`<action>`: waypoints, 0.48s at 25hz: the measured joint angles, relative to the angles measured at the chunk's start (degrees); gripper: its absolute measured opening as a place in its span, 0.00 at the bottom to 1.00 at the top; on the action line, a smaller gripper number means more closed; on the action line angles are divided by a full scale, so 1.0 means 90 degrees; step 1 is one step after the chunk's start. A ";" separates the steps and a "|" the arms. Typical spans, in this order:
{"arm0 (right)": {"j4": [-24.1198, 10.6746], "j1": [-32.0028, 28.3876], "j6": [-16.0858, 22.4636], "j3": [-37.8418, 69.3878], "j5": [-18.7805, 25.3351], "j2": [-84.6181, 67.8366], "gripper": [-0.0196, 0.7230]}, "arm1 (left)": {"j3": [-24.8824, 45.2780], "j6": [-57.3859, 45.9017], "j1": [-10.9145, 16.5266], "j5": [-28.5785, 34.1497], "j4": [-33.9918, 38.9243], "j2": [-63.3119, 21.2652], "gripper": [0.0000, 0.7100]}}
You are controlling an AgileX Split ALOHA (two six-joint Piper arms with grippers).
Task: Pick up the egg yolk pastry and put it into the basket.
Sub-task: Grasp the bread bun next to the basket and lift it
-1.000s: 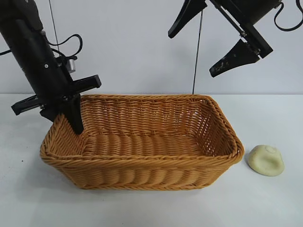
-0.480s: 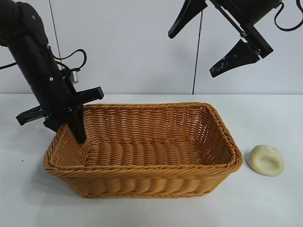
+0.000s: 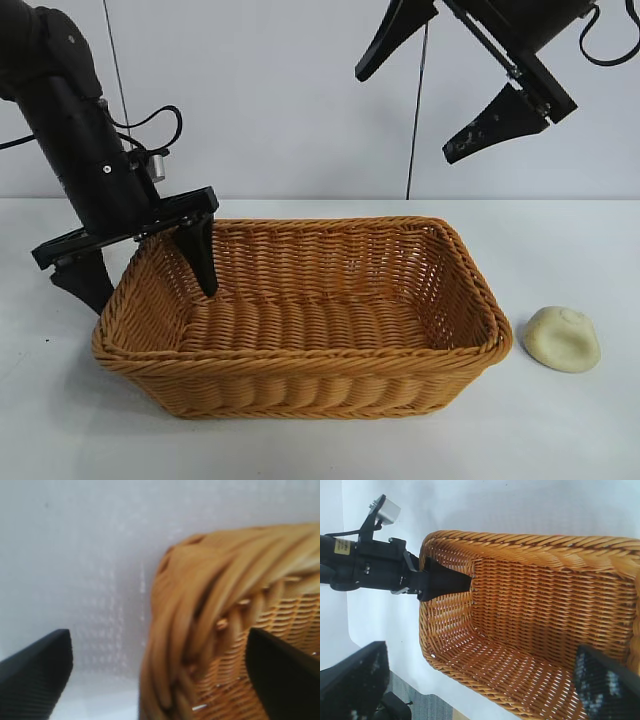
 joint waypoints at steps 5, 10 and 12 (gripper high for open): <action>0.0000 0.0000 0.0000 0.0000 0.0000 0.0000 0.96 | -0.0372 0.0000 0.0000 0.0278 0.0399 -0.0504 0.98; 0.0000 0.0000 0.0000 0.0000 0.0000 0.0000 0.96 | -0.0879 -0.0394 0.0000 0.0650 0.1585 -0.0919 0.98; 0.0000 0.0000 0.0000 0.0000 0.0000 0.0000 0.96 | -0.1011 -0.0522 0.0000 0.0823 0.2031 -0.0969 0.98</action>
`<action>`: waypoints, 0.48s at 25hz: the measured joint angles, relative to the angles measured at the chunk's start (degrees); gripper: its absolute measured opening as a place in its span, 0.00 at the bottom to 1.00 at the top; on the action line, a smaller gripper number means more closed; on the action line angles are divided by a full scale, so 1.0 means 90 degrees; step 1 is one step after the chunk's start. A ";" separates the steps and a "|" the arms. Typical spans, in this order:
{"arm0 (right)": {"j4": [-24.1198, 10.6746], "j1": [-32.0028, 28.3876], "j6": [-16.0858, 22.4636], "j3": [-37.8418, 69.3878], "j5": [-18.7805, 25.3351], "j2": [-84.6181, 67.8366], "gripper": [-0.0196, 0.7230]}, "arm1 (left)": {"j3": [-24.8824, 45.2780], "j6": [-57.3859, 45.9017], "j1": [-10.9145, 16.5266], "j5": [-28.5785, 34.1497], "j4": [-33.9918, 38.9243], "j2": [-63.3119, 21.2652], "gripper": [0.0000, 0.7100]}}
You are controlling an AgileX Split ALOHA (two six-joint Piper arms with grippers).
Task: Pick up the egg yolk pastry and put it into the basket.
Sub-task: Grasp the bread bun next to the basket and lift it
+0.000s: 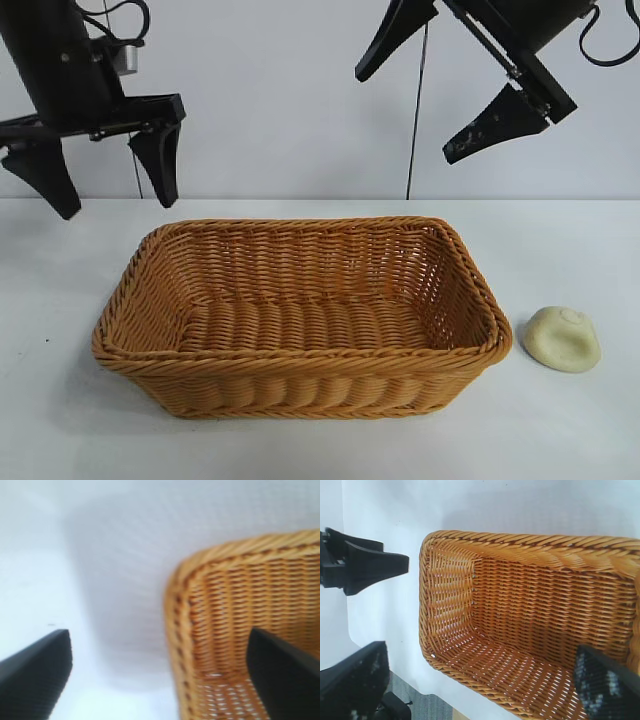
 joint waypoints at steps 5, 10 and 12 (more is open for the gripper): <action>0.0000 0.0000 0.0000 0.0000 -0.0006 0.0000 0.96 | -0.0093 -0.0040 0.0209 0.0266 0.0462 -0.0008 0.98; 0.0000 0.0000 0.0000 0.0000 -0.0006 0.0000 0.96 | -0.0094 0.0197 0.0782 0.0286 0.0509 -0.0008 0.98; 0.0000 0.0000 0.0000 0.0000 -0.0006 0.0000 0.96 | -0.0094 0.0229 0.1049 0.0286 0.0509 -0.0014 0.98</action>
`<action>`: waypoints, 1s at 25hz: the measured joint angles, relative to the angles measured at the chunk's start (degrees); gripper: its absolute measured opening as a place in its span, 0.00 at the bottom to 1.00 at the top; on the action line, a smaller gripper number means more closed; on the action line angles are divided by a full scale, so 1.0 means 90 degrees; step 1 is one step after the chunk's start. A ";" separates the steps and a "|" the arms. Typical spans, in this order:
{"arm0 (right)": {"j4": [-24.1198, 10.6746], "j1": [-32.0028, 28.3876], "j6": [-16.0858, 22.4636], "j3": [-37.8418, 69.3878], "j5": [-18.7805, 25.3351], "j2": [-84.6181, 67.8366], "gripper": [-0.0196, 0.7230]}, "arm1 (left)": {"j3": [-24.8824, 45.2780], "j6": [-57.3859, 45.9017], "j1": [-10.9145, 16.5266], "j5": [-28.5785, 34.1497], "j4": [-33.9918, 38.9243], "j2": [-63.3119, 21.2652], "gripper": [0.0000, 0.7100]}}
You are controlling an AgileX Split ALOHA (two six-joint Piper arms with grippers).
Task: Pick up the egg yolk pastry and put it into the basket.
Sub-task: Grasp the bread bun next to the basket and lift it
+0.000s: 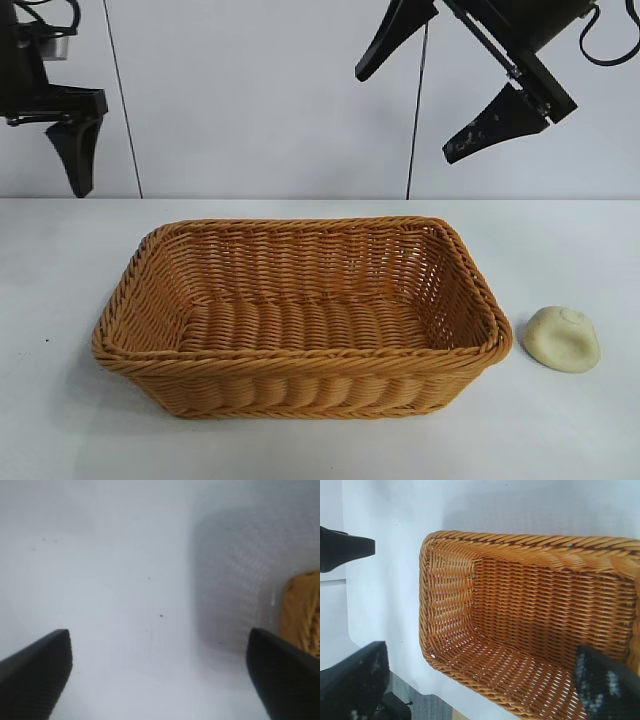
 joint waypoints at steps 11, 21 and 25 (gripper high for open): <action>0.0000 0.0000 0.0000 0.0000 0.0000 0.0000 0.96 | 0.0012 0.0045 0.0258 0.0018 -0.0341 -0.1132 0.98; 0.0000 0.0000 0.0000 0.0000 -0.0012 0.0000 0.96 | 0.2043 0.0389 0.0252 0.0023 -0.0354 -0.3772 0.98; 0.0000 0.0000 0.0000 0.0000 -0.0012 0.0000 0.96 | 0.3379 0.0474 0.0252 0.0037 -0.0333 -0.5060 0.98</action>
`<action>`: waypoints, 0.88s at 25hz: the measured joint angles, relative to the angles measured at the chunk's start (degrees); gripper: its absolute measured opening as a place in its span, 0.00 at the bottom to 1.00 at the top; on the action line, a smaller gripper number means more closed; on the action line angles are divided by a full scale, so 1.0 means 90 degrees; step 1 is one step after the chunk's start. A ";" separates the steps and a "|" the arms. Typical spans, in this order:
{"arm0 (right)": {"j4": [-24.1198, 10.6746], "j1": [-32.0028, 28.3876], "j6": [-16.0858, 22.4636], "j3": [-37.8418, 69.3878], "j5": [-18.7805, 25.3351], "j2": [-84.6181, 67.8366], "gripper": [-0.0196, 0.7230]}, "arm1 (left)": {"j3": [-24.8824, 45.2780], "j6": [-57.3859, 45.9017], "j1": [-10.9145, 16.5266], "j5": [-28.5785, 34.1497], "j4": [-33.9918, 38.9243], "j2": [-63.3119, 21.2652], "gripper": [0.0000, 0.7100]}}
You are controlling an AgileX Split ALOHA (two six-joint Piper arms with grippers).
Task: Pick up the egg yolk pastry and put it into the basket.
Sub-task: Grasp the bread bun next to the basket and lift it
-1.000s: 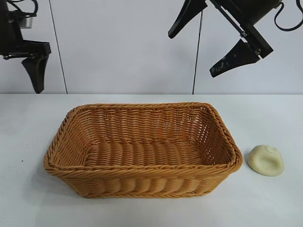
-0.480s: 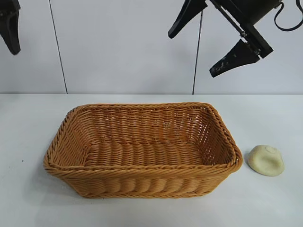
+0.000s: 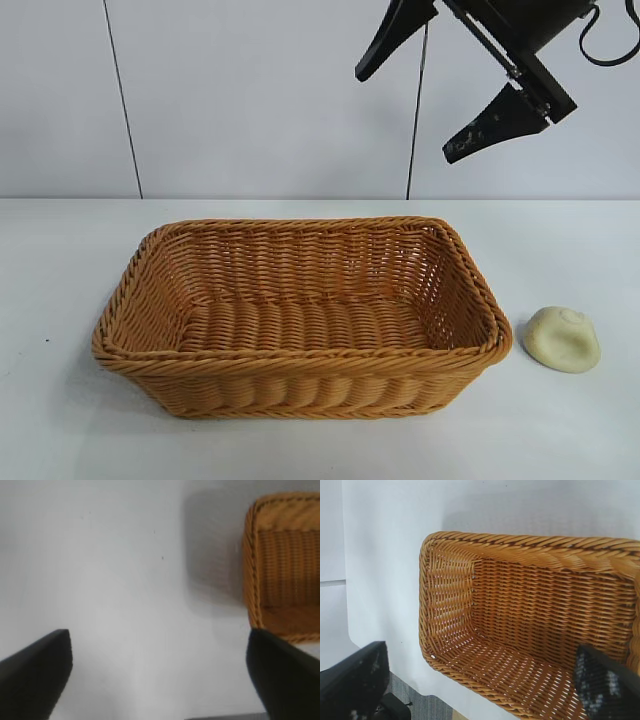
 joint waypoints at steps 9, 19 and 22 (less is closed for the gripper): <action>0.0000 0.0000 0.0000 0.0000 0.0000 0.0000 0.96 | 0.2598 0.0021 0.0000 0.0020 0.0020 -0.2511 0.98; 0.0000 0.0000 0.0000 0.0000 0.0000 0.0000 0.96 | 0.4222 0.0021 0.0000 -0.0885 0.0020 -0.5134 0.98; -0.0002 0.0000 0.0000 0.0000 0.0000 0.0000 0.96 | 0.4249 0.0021 0.0000 -0.0925 0.0000 -0.5770 0.98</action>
